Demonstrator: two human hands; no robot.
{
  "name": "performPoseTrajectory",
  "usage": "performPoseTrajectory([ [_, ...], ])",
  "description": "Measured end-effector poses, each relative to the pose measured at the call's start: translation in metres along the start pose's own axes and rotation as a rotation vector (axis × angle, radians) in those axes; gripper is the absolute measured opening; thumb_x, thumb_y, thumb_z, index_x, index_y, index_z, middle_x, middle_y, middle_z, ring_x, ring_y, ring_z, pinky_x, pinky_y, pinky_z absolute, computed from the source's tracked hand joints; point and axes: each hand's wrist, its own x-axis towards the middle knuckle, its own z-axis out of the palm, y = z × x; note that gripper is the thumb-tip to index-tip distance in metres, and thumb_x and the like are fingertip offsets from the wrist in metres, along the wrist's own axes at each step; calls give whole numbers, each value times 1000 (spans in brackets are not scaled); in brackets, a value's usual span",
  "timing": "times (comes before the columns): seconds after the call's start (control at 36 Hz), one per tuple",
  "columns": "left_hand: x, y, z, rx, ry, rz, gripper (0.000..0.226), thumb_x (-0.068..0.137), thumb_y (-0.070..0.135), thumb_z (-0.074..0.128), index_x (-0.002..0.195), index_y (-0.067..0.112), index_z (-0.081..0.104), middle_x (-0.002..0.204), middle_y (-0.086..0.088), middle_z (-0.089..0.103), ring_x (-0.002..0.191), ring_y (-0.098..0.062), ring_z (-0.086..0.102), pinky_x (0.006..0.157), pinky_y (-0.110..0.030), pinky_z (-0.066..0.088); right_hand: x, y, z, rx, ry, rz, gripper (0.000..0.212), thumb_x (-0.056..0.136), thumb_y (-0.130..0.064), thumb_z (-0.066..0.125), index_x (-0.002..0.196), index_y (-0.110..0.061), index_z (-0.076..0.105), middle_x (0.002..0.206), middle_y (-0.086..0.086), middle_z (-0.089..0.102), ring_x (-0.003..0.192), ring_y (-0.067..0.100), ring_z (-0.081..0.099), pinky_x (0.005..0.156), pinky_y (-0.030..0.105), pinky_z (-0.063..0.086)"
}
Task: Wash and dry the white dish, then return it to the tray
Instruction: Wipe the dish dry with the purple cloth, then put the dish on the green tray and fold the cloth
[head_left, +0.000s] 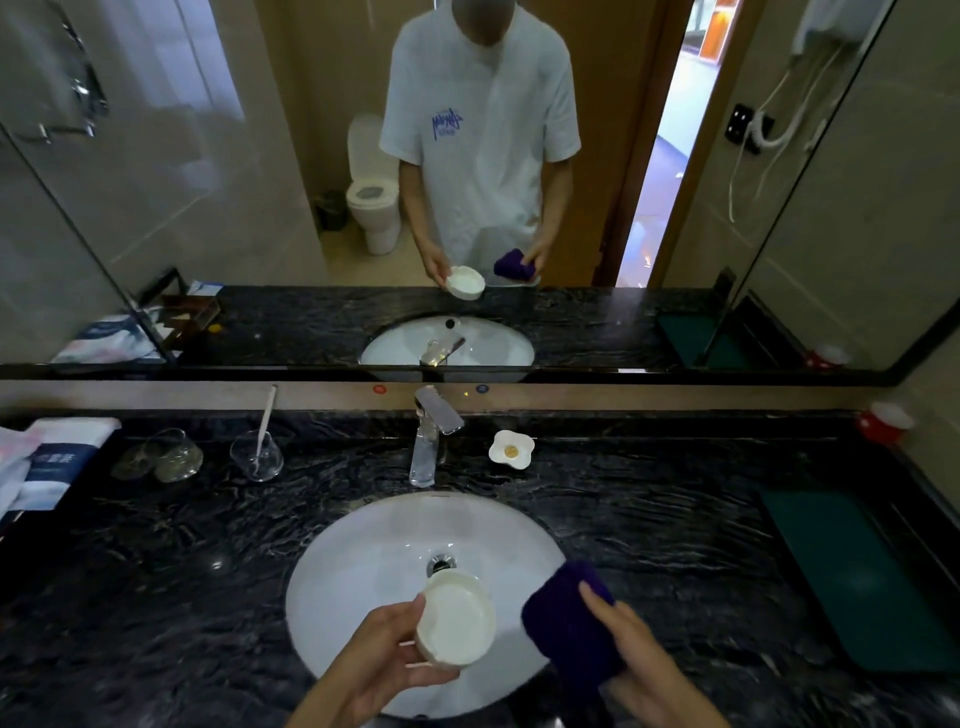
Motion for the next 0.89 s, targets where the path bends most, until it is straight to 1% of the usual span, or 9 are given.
performPoseTrajectory([
  [0.14, 12, -6, 9, -71, 48, -25, 42, 95, 23, 60, 115, -14, 63, 110, -32, 63, 89, -49, 67, 77, -60, 58, 10, -37, -55, 49, 99, -48, 21, 89, -3, 64, 109, 4, 68, 95, 30, 74, 72, 37, 75, 61, 43, 63],
  [0.22, 21, -10, 17, -106, 46, -27, 42, 95, 23, 61, 117, -13, 63, 112, -32, 63, 92, -50, 67, 80, -62, 57, 34, -63, -91, -46, 242, -107, 33, 87, 7, 63, 119, -1, 62, 107, 28, 71, 88, 39, 69, 86, 54, 57],
  [0.28, 26, -12, 22, -127, 48, -20, 42, 95, 23, 60, 118, -13, 63, 112, -32, 64, 92, -50, 68, 82, -62, 57, 54, -78, -116, -273, 396, -175, 47, 86, 7, 66, 130, -4, 56, 122, 26, 65, 99, 35, 62, 98, 51, 49],
  [0.33, 30, -14, 28, -156, 55, -18, 42, 95, 23, 60, 119, -12, 63, 118, -34, 63, 96, -51, 67, 83, -62, 56, 75, -91, -139, -655, 551, -267, 48, 86, -1, 72, 131, -3, 55, 122, 23, 65, 97, 31, 61, 92, 43, 50],
  [0.47, 37, -22, 43, -220, 96, 22, 40, 96, 21, 59, 119, -11, 62, 111, -34, 67, 91, -50, 69, 84, -63, 56, 111, -109, -168, -1351, 764, -417, 42, 84, -17, 76, 121, -7, 58, 107, 22, 57, 92, 39, 58, 76, 44, 55],
  [0.61, 39, -30, 47, -258, 100, 31, 40, 98, 22, 57, 121, -10, 61, 119, -35, 66, 97, -51, 69, 87, -64, 54, 119, -98, -157, -1798, 710, -356, 49, 81, -30, 76, 121, -11, 54, 117, 14, 52, 106, 31, 53, 81, 40, 53],
  [0.72, 40, -34, 45, -278, 112, 38, 40, 97, 22, 56, 119, -11, 61, 120, -36, 65, 96, -51, 69, 86, -63, 55, 128, -65, -146, -1889, 613, -368, 64, 79, -47, 70, 123, -2, 60, 115, 19, 55, 102, 35, 51, 78, 44, 48],
  [0.83, 39, -36, 43, -269, 91, 51, 40, 97, 23, 55, 119, -9, 63, 116, -33, 68, 98, -49, 70, 89, -62, 54, 131, -28, -148, -1830, 450, -322, 105, 92, -69, 4, 129, 13, 57, 125, 36, 58, 109, 48, 56, 91, 53, 37],
  [0.89, 39, -36, 43, -276, 95, 53, 40, 98, 23, 55, 120, -10, 62, 118, -35, 67, 100, -51, 69, 87, -61, 55, 127, -15, -151, -1809, 379, -284, 109, 91, -71, -1, 131, 13, 56, 132, 37, 56, 115, 51, 57, 97, 55, 32],
])
